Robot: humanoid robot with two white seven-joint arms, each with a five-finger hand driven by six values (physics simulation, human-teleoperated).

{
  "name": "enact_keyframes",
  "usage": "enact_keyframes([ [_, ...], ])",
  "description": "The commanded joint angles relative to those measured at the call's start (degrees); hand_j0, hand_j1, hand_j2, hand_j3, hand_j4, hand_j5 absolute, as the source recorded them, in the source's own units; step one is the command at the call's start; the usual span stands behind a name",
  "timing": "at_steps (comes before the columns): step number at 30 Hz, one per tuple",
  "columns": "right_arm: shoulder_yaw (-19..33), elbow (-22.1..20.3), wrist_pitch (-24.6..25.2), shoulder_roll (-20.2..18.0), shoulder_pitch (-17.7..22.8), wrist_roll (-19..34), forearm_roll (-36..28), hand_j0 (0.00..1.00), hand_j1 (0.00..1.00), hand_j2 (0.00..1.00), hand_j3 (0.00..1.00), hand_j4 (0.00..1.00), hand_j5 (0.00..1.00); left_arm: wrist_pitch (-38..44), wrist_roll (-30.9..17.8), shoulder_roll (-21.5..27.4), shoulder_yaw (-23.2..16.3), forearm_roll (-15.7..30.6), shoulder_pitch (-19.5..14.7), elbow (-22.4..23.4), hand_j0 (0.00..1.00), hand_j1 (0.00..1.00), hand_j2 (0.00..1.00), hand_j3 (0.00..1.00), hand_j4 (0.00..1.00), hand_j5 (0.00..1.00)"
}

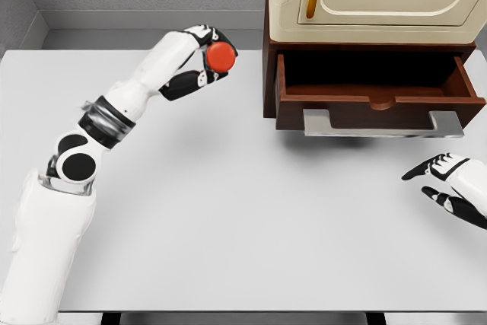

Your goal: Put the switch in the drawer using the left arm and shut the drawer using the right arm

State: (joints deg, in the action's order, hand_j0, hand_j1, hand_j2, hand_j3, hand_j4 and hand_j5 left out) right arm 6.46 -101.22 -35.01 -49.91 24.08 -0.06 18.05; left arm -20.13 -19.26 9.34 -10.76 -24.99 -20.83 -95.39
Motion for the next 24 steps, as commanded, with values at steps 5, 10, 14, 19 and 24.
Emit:
enact_keyframes([
  [5, -0.04, -0.03, 0.01, -0.72, -0.62, -0.11, -0.39, 0.59, 0.59, 0.59, 0.59, 0.59, 0.59, 0.09, 1.94, -3.98, -0.75, -10.34, 0.09, -2.87, 0.38, 0.38, 0.38, 0.38, 0.38, 0.38],
  [10, 0.05, -0.03, 0.01, -0.98, -0.62, -0.02, -0.30, 0.59, 0.59, 0.59, 0.59, 0.59, 0.59, 0.09, 1.94, -5.65, -2.51, -17.02, -0.09, -3.92, 0.38, 0.38, 0.38, 0.38, 0.38, 0.38],
  [14, 0.14, -0.03, 0.01, -2.39, -0.53, -0.11, -0.30, 0.59, 0.59, 0.59, 0.59, 0.59, 0.59, 0.27, 1.94, -6.35, -4.35, -19.13, -1.05, -4.10, 0.38, 0.38, 0.38, 0.38, 0.38, 0.38],
  [19, 0.14, -0.03, 0.01, -4.67, -0.53, -0.11, -0.21, 0.60, 0.60, 0.60, 0.60, 0.60, 0.60, 0.27, 1.94, -9.34, -5.49, -26.08, -1.49, -4.10, 0.38, 0.38, 0.38, 0.38, 0.38, 0.38],
  [24, 0.22, -0.03, 0.01, -6.52, -0.53, -0.02, -0.12, 0.64, 0.64, 0.64, 0.64, 0.64, 0.64, 0.45, 1.94, -9.34, -7.26, -28.19, -3.16, -3.75, 0.37, 0.37, 0.37, 0.37, 0.37, 0.37],
])
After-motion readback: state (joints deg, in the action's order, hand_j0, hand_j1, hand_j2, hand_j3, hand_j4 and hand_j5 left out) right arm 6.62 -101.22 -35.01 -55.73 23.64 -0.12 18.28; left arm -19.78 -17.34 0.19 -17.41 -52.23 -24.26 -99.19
